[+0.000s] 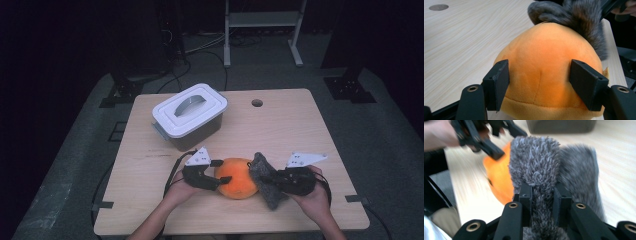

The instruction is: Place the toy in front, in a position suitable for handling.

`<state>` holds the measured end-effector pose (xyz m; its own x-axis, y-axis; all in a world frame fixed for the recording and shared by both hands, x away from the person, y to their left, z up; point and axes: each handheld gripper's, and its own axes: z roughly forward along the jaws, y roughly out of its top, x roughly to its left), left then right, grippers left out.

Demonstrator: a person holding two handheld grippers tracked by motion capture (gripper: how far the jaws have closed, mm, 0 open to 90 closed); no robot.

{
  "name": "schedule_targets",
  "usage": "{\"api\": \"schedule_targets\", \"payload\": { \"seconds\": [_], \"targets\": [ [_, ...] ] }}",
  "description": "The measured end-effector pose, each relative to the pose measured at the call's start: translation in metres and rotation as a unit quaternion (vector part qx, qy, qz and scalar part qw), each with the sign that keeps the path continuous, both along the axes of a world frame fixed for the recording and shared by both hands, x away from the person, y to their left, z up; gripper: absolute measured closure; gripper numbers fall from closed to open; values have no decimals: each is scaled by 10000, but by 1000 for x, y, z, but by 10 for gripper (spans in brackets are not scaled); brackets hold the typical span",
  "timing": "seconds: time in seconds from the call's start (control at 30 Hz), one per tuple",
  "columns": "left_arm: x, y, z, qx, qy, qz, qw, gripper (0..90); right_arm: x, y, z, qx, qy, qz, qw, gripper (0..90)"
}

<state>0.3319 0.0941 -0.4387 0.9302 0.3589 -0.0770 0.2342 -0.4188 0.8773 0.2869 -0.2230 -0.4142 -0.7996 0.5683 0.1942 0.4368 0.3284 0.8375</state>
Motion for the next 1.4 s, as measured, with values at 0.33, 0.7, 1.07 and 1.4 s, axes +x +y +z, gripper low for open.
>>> {"api": "schedule_targets", "payload": {
  "seconds": [0.33, 0.7, 1.07, 1.4],
  "targets": [
    [-4, -2, 1, 129, -170, -174, 9996, 316, 4, 17, 0, -88, -68, 267, 9996, 719],
    [-8, -1, 13, 91, -347, -574, 9977, 288, 10, 0, -2, 98, 126, 65, 9999, 710],
    [-17, -13, 10, 269, -463, -786, 9955, 293, -4, 13, 8, 72, 141, 636, 9978, 710],
    [-20, -11, 15, 159, -632, -899, 9938, 267, 6, 12, 2, 67, 259, 550, 9981, 708]
  ]
}}
